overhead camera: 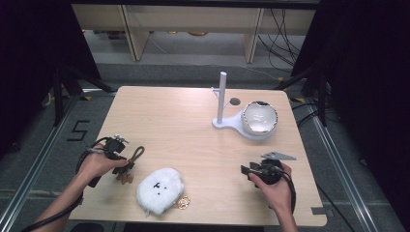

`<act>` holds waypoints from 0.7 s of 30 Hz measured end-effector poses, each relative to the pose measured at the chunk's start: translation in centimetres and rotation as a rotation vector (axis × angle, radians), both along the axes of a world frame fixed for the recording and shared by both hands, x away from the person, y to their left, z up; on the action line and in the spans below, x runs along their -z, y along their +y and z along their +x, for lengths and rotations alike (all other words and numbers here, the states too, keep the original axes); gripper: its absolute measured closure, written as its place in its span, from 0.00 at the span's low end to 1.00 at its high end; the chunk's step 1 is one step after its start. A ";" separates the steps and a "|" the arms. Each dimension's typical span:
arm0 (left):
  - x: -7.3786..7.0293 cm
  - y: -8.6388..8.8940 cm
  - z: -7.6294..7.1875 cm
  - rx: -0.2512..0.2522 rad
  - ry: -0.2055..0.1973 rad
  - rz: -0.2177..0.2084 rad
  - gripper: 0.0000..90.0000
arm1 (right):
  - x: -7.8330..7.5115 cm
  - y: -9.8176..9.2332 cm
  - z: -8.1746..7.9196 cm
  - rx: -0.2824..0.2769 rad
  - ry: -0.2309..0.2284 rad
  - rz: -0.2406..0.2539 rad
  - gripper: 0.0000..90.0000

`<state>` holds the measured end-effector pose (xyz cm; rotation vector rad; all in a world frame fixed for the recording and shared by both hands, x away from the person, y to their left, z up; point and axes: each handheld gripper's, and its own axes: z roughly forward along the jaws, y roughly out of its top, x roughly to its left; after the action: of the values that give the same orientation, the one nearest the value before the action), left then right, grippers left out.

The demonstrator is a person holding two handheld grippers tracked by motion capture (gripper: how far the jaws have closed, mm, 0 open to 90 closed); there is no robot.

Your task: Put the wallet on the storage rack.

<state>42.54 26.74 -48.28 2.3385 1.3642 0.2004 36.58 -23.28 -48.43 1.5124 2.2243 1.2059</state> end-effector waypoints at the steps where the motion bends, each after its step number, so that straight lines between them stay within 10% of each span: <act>1: -0.3 0.0 -0.2 0.005 -0.015 0.002 0.53 | -0.2 0.9 0.3 -0.025 0.029 -0.007 0.60; 12: -1.8 1.0 -3.9 -0.029 -0.194 -0.044 0.42 | -0.8 11.3 3.6 -0.335 0.179 -0.044 0.62; 21: -1.3 0.3 -8.1 -0.003 -0.178 -0.135 0.42 | -0.9 17.5 4.2 -0.460 0.233 -0.085 0.58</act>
<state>34.44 27.08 -46.99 2.1525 1.2556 0.3003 40.76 -5.76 -47.49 1.1979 2.8504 1.0653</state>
